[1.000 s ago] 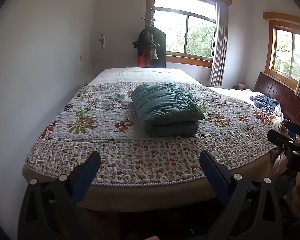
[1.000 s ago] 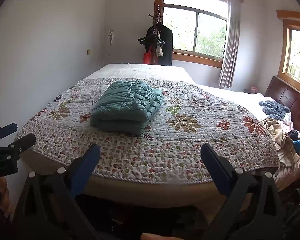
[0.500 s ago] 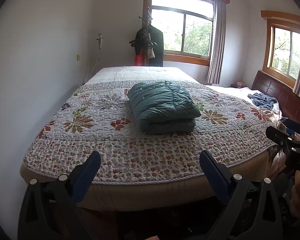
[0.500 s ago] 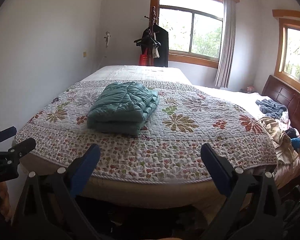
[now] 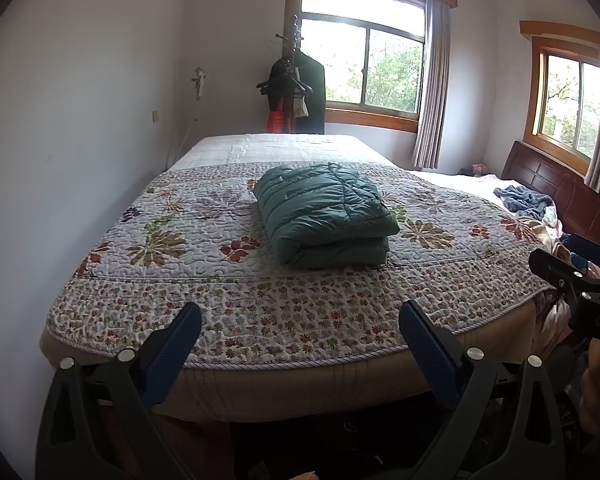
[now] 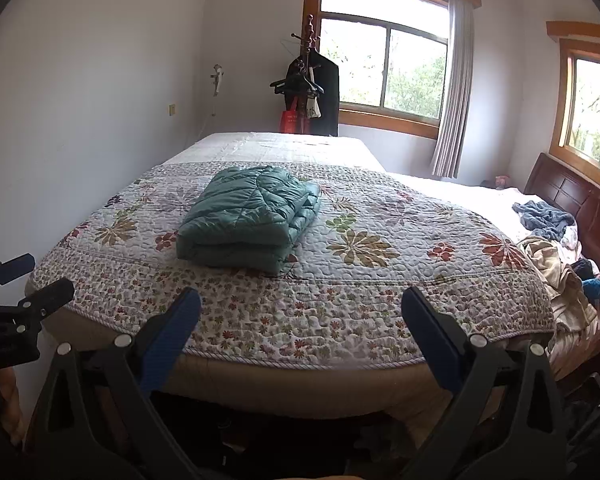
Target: Fold large clothes
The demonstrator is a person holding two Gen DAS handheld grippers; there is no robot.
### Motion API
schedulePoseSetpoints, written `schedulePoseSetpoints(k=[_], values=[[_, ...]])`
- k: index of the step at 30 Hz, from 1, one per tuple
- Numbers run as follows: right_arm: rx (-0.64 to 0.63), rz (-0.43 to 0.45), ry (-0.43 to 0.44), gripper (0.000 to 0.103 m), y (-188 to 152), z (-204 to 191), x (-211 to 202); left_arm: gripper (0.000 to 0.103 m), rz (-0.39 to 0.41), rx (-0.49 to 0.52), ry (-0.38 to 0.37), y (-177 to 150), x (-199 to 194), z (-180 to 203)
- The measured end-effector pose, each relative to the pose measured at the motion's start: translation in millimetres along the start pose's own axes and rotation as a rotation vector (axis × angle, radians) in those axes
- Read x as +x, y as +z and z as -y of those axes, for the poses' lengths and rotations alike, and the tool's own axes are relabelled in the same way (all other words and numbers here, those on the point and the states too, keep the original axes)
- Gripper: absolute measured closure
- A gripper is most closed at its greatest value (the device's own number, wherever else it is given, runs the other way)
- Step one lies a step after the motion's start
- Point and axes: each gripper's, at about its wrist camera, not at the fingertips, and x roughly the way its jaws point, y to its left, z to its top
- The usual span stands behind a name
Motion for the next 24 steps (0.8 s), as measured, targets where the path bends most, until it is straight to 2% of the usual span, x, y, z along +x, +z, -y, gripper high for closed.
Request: schedulePoseSetpoints(k=[24], values=[[0.001, 0.004, -0.003, 0.003, 1.8, -0.7, 0.2, 0.004, 0.007, 0.000, -0.001, 2.0, -3.6, 0.7]])
